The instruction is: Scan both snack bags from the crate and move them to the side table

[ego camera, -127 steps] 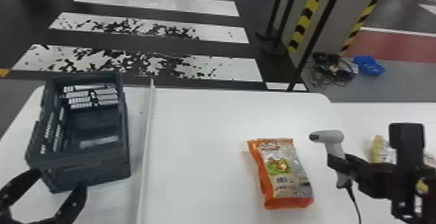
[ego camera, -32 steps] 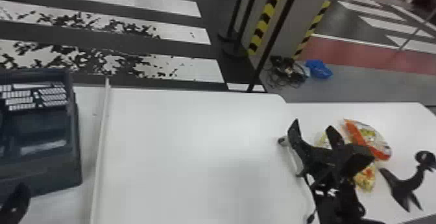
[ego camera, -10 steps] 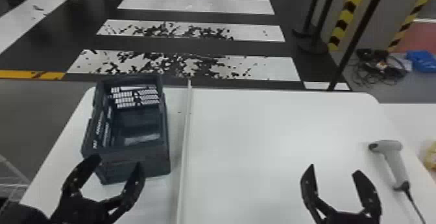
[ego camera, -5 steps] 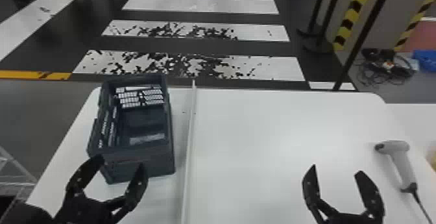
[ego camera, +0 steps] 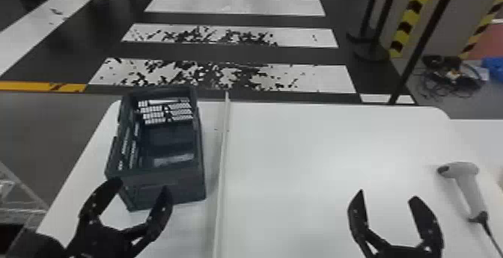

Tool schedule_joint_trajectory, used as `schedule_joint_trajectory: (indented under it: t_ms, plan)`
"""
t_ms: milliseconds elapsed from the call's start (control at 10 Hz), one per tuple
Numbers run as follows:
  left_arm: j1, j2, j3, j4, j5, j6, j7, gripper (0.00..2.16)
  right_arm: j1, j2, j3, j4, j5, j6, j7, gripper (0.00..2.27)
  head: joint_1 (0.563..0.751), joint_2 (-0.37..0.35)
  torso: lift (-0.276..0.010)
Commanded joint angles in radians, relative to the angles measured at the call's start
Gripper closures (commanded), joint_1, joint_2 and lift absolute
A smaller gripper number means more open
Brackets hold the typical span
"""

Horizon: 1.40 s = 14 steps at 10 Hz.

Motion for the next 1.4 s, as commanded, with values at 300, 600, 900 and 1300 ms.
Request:
schedule_joint_trajectory:
  t_ms: [300, 600, 900, 1300]
  plan:
    - [0.0, -0.005, -0.001, 0.002, 0.0, 0.0, 0.0, 0.08, -0.011, 0.0, 0.012, 0.0, 0.003, 0.001, 0.0, 0.12, 0.695, 0.021, -0.099]
    - [0.003, -0.008, 0.004, 0.002, -0.001, 0.0, 0.001, 0.08, -0.008, 0.0, 0.012, 0.004, 0.003, -0.008, 0.0, 0.12, 0.695, 0.028, -0.099]
    - [0.006, -0.008, 0.007, 0.002, 0.0, -0.006, 0.001, 0.08, -0.006, 0.0, 0.015, 0.002, 0.003, -0.011, 0.0, 0.12, 0.695, 0.034, -0.099]
    - [0.006, -0.008, 0.007, 0.002, 0.0, -0.006, 0.001, 0.08, -0.003, 0.0, 0.015, 0.004, 0.001, -0.021, -0.002, 0.12, 0.695, 0.034, -0.099]
